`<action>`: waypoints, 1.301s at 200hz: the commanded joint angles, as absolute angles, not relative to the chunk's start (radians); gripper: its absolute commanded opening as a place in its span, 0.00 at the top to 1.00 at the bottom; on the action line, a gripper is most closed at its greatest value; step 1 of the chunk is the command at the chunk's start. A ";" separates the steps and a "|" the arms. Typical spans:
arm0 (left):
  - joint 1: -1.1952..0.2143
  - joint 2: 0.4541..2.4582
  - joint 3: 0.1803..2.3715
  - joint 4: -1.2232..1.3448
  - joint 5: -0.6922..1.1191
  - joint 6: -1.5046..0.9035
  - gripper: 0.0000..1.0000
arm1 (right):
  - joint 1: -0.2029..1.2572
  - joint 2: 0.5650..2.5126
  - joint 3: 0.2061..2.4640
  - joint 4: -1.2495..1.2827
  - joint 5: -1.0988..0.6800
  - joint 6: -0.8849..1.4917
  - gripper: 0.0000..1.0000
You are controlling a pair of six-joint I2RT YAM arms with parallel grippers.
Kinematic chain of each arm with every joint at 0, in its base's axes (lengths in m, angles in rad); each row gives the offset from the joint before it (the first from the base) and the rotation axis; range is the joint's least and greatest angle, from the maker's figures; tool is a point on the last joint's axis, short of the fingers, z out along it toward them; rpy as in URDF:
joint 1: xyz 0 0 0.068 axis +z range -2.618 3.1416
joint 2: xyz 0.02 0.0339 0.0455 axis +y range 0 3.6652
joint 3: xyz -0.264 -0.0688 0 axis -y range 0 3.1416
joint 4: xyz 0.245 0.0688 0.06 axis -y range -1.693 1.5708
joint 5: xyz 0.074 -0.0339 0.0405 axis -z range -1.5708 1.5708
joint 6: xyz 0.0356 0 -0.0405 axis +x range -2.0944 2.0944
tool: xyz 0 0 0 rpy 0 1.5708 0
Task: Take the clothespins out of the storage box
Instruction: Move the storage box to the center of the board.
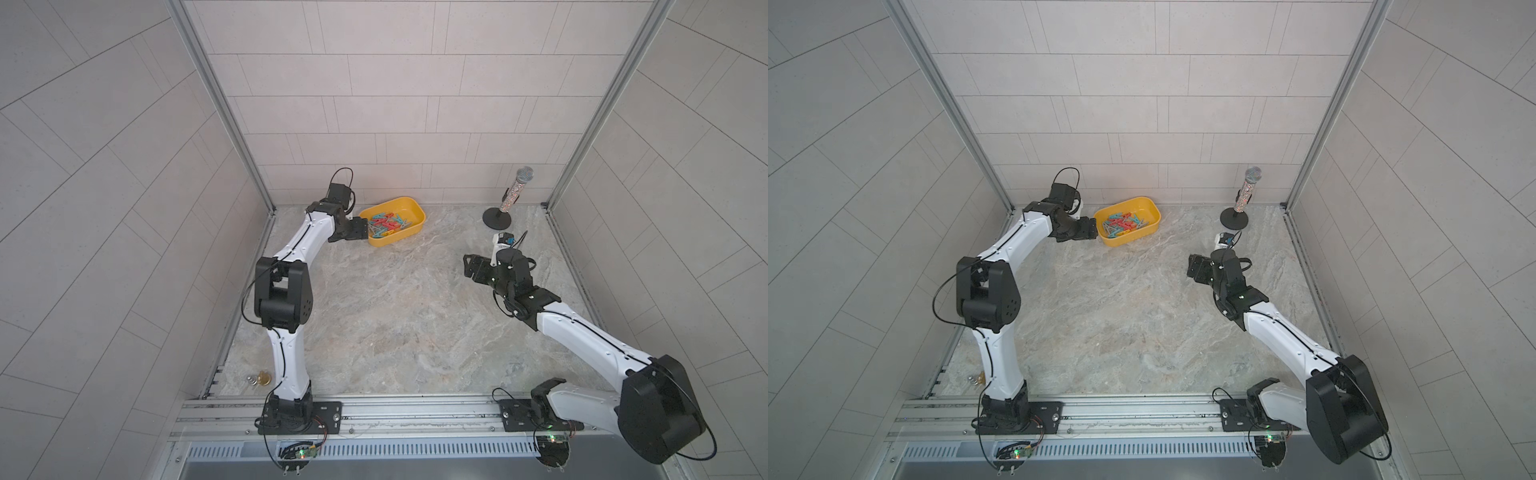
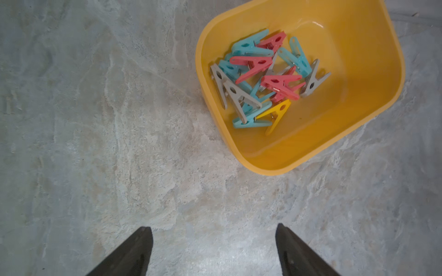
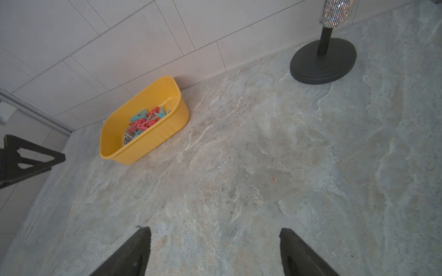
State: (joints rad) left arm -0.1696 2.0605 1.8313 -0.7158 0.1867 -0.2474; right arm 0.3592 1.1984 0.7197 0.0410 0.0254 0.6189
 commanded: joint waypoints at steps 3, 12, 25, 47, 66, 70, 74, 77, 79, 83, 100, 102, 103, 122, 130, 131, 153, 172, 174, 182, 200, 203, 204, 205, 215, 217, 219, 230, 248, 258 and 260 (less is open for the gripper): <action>-0.187 2.115 1.898 -0.699 0.168 -0.351 0.17 | 0.379 1.200 0.719 -0.031 0.044 0.610 0.13; -0.188 2.140 1.919 -0.681 0.156 -0.364 0.21 | 0.381 1.196 0.715 -0.033 0.037 0.613 0.15; -0.189 2.179 1.961 -0.674 0.138 -0.389 0.25 | 0.386 1.189 0.709 -0.035 0.031 0.613 0.16; -0.189 2.241 2.019 -0.662 0.107 -0.435 0.27 | 0.387 1.173 0.693 -0.038 0.019 0.606 0.23; -0.193 2.288 2.065 -0.656 0.102 -0.454 0.31 | 0.387 1.152 0.678 -0.043 0.018 0.600 0.27; -0.193 2.298 2.074 -0.657 0.102 -0.456 0.31 | 0.387 1.147 0.674 -0.043 0.018 0.600 0.28; -0.193 2.306 2.083 -0.657 0.099 -0.457 0.31 | 0.388 1.143 0.670 -0.042 0.018 0.599 0.29; -0.194 2.312 2.088 -0.656 0.094 -0.458 0.31 | 0.387 1.140 0.667 -0.041 0.018 0.599 0.29; -0.195 2.318 2.091 -0.656 0.093 -0.459 0.31 | 0.387 1.137 0.665 -0.041 0.018 0.598 0.29; -0.195 2.325 2.097 -0.656 0.085 -0.463 0.32 | 0.387 1.132 0.662 -0.041 0.020 0.596 0.29; -0.195 2.357 2.120 -0.657 0.056 -0.484 0.32 | 0.387 1.117 0.653 -0.043 0.022 0.594 0.32; -0.195 2.360 2.122 -0.656 0.054 -0.487 0.32 | 0.387 1.116 0.652 -0.042 0.022 0.594 0.32; -0.196 2.362 2.123 -0.656 0.053 -0.488 0.32 | 0.387 1.116 0.652 -0.042 0.021 0.594 0.32; -0.195 2.385 2.136 -0.656 0.038 -0.512 0.36 | 0.387 1.108 0.644 -0.038 0.015 0.599 0.35; -0.195 2.393 2.142 -0.654 0.038 -0.516 0.38 | 0.387 1.106 0.641 -0.035 0.011 0.601 0.35; -0.195 2.394 2.142 -0.654 0.038 -0.517 0.38 | 0.387 1.106 0.641 -0.035 0.012 0.601 0.35; -0.195 2.413 2.161 -0.651 0.047 -0.528 0.42 | 0.389 1.108 0.636 -0.029 0.009 0.607 0.35; -0.195 2.416 2.162 -0.648 0.043 -0.531 0.46 | 0.388 1.113 0.634 -0.026 0.010 0.612 0.36; -0.195 2.416 2.160 -0.648 0.043 -0.531 0.46 | 0.389 1.115 0.635 -0.024 0.009 0.612 0.36; -0.195 2.418 2.159 -0.646 0.041 -0.528 0.48 | 0.388 1.117 0.635 -0.022 0.007 0.615 0.37; -0.195 2.420 2.157 -0.646 0.041 -0.523 0.51 | 0.388 1.124 0.640 -0.022 0.007 0.618 0.38; -0.195 2.420 2.156 -0.646 0.041 -0.523 0.51 | 0.388 1.126 0.639 -0.022 0.007 0.619 0.38; -0.195 2.421 2.156 -0.646 0.041 -0.523 0.52 | 0.389 1.127 0.640 -0.022 0.008 0.619 0.38; -0.195 2.422 2.155 -0.645 0.041 -0.523 0.52 | 0.389 1.127 0.641 -0.022 0.008 0.619 0.38; -0.195 2.425 2.154 -0.644 0.041 -0.523 0.55 | 0.389 1.133 0.640 -0.021 0.014 0.621 0.38; -0.195 2.425 2.155 -0.644 0.041 -0.524 0.56 | 0.389 1.133 0.640 -0.021 0.014 0.621 0.38; -0.195 2.426 2.155 -0.644 0.042 -0.524 0.57 | 0.388 1.133 0.640 -0.020 0.014 0.621 0.38; -0.195 2.427 2.155 -0.643 0.042 -0.523 0.59 | 0.389 1.137 0.642 -0.017 0.008 0.624 0.39; -0.195 2.428 2.155 -0.639 0.040 -0.520 0.63 | 0.388 1.138 0.644 -0.018 -0.003 0.625 0.42; -0.194 2.426 2.155 -0.638 0.040 -0.520 0.65 | 0.389 1.136 0.646 -0.022 -0.005 0.624 0.43; -0.194 2.427 2.155 -0.638 0.039 -0.520 0.66 | 0.389 1.135 0.645 -0.023 -0.006 0.623 0.44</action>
